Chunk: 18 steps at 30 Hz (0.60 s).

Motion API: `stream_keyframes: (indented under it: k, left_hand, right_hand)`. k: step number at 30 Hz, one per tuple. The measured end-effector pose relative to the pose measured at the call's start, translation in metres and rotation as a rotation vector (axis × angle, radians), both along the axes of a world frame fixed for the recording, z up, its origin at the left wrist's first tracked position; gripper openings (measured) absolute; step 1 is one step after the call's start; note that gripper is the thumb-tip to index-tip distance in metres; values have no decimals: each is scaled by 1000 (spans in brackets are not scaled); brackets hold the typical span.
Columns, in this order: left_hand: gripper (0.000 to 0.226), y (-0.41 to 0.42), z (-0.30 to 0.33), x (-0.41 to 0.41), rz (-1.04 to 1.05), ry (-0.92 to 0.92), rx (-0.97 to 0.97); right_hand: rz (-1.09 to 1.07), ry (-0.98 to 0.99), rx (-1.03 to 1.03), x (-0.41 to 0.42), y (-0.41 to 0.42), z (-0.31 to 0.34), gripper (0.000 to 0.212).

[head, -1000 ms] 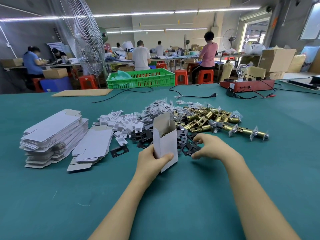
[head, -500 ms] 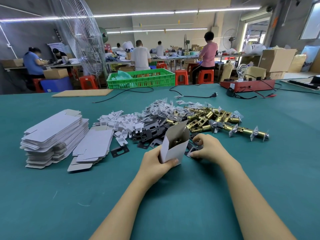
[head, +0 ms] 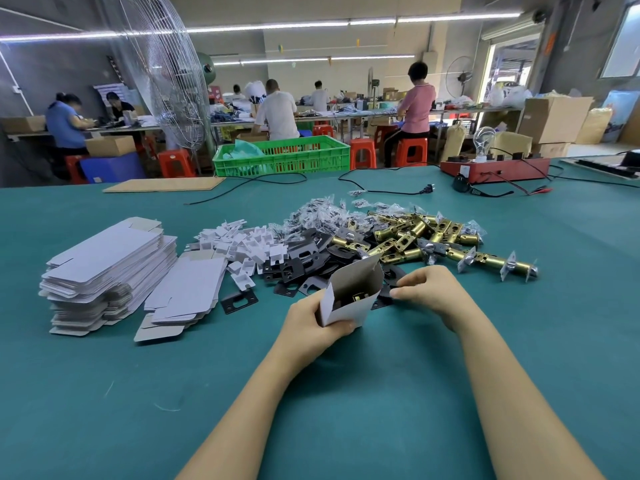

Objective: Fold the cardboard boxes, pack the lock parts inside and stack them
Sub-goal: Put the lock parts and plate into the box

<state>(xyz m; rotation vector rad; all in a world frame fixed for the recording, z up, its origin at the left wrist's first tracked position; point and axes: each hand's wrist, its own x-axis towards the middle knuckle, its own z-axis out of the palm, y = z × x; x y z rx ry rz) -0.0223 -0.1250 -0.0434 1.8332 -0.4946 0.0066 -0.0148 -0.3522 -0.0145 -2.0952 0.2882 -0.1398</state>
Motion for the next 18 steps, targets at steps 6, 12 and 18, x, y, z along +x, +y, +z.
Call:
stream_keyframes:
  k: [6, 12, 18]
  left_hand:
    - [32, 0, 1, 2, 16, 56, -27]
    - [34, 0, 1, 6, 44, 109, -27]
    - [42, 0, 1, 7, 37, 144, -32]
  right_hand:
    - [2, 30, -80, 1, 2, -3, 33]
    - [-110, -70, -110, 1, 4, -6, 21]
    - [-298, -199, 206, 1, -7, -2, 9]
